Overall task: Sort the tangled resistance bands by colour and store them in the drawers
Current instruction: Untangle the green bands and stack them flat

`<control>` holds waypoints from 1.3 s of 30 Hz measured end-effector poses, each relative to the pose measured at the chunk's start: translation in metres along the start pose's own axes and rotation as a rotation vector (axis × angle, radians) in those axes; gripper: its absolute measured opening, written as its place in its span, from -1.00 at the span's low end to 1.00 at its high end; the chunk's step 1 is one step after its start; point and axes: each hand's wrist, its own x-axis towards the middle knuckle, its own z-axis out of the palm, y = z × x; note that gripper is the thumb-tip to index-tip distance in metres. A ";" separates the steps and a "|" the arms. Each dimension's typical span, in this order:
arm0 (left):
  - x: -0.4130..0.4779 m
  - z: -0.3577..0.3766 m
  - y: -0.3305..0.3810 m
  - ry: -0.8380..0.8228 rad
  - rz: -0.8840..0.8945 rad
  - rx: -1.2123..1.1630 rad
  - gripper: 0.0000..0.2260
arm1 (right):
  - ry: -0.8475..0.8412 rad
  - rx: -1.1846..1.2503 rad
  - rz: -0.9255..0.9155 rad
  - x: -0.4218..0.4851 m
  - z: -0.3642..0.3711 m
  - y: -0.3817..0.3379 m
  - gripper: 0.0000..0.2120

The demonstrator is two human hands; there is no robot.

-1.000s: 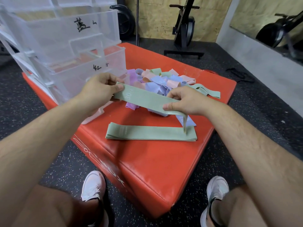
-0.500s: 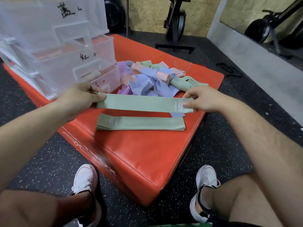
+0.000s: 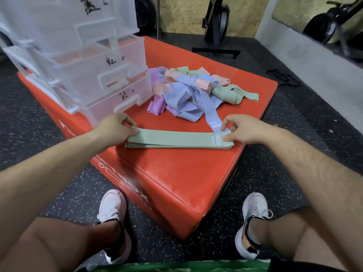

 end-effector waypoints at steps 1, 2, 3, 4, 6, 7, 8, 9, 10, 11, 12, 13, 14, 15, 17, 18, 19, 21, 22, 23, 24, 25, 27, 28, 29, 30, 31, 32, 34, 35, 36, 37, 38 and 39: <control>-0.001 0.001 0.000 0.005 0.003 0.011 -0.90 | -0.001 -0.015 0.005 0.000 0.002 0.000 -0.78; -0.002 0.002 -0.001 0.010 0.007 0.023 -0.91 | 0.002 -0.025 0.012 0.001 0.003 0.000 -0.79; -0.002 0.002 -0.001 0.016 0.011 0.034 -0.91 | 0.005 -0.029 0.014 0.001 0.004 0.000 -0.80; -0.002 0.002 -0.002 0.022 0.014 0.043 -0.91 | 0.010 -0.031 0.011 0.002 0.005 0.000 -0.81; -0.003 0.002 -0.004 0.035 0.017 0.069 -0.90 | 0.020 -0.038 0.002 0.001 0.007 -0.002 -0.82; -0.003 0.003 -0.004 0.040 0.017 0.083 -0.90 | 0.023 -0.045 -0.004 0.001 0.008 -0.003 -0.83; -0.003 0.004 -0.005 0.041 0.017 0.088 -0.90 | 0.024 -0.052 -0.010 0.001 0.009 -0.003 -0.84; -0.003 0.005 -0.007 0.039 0.021 0.081 -0.90 | 0.026 -0.054 -0.014 0.000 0.010 -0.003 -0.84; -0.003 0.007 -0.008 0.036 0.027 0.068 -0.90 | 0.028 -0.051 -0.015 0.000 0.011 -0.004 -0.85; -0.003 0.008 -0.010 0.033 0.038 0.064 -0.89 | 0.034 -0.053 -0.017 0.000 0.011 -0.004 -0.85; -0.004 0.009 -0.011 0.036 0.057 0.075 -0.86 | 0.044 -0.070 -0.023 -0.001 0.011 -0.004 -0.84; -0.004 0.009 -0.013 0.041 0.079 0.094 -0.82 | 0.058 -0.108 -0.033 -0.001 0.011 -0.004 -0.83; -0.004 0.009 -0.014 0.050 0.101 0.115 -0.79 | 0.068 -0.156 -0.046 -0.002 0.012 -0.004 -0.82; -0.003 0.009 -0.016 0.059 0.121 0.133 -0.77 | 0.074 -0.198 -0.061 -0.004 0.012 -0.005 -0.84; -0.002 0.007 -0.016 0.057 0.189 0.187 -0.82 | 0.094 -0.259 -0.108 -0.008 0.014 -0.009 -0.90; -0.003 0.007 -0.016 0.049 0.245 0.229 -0.85 | 0.113 -0.298 -0.138 -0.010 0.015 -0.010 -0.92; -0.003 0.008 -0.016 0.047 0.311 0.276 -0.84 | 0.127 -0.341 -0.164 -0.011 0.016 -0.012 -0.92; -0.006 0.009 -0.016 0.052 0.406 0.385 -0.86 | 0.123 -0.392 -0.195 -0.012 0.018 -0.015 -0.90; -0.008 0.010 -0.016 0.055 0.417 0.444 -0.86 | 0.111 -0.391 -0.194 -0.013 0.019 -0.016 -0.90; -0.009 0.010 -0.017 0.055 0.410 0.498 -0.86 | 0.105 -0.388 -0.189 -0.014 0.019 -0.017 -0.91; -0.011 0.011 -0.017 0.057 0.404 0.540 -0.86 | 0.105 -0.389 -0.183 -0.014 0.019 -0.018 -0.94; -0.012 0.011 -0.017 0.061 0.403 0.570 -0.87 | 0.103 -0.394 -0.177 -0.015 0.020 -0.018 -0.96; -0.014 0.011 -0.015 0.085 0.411 0.609 -0.90 | 0.094 -0.418 -0.169 -0.015 0.020 -0.020 -0.90; -0.014 0.012 -0.012 0.098 0.414 0.628 -0.90 | 0.096 -0.436 -0.174 -0.015 0.019 -0.022 -0.88; -0.014 0.013 -0.008 0.108 0.413 0.644 -0.89 | 0.106 -0.447 -0.192 -0.016 0.017 -0.025 -0.86; -0.014 0.015 -0.002 0.114 0.412 0.651 -0.87 | 0.120 -0.445 -0.214 -0.016 0.015 -0.028 -0.85; -0.012 0.017 0.005 0.120 0.416 0.649 -0.84 | 0.139 -0.420 -0.237 -0.015 0.012 -0.032 -0.84; -0.011 0.020 0.013 0.127 0.430 0.639 -0.79 | 0.157 -0.379 -0.260 -0.015 0.009 -0.037 -0.83; -0.006 0.025 0.034 0.132 0.467 0.605 -0.70 | 0.194 -0.292 -0.307 -0.013 0.003 -0.045 -0.84; -0.003 0.029 0.045 0.127 0.478 0.580 -0.68 | 0.203 -0.257 -0.325 -0.011 0.000 -0.049 -0.84; 0.000 0.033 0.057 0.125 0.488 0.559 -0.67 | 0.208 -0.228 -0.336 -0.009 -0.002 -0.052 -0.84; 0.004 0.038 0.069 0.128 0.504 0.541 -0.66 | 0.211 -0.201 -0.340 -0.005 -0.003 -0.054 -0.83; 0.008 0.043 0.081 0.136 0.522 0.528 -0.65 | 0.207 -0.178 -0.331 0.000 -0.005 -0.056 -0.80; 0.012 0.049 0.093 0.137 0.537 0.519 -0.64 | 0.210 -0.156 -0.314 0.006 -0.009 -0.055 -0.79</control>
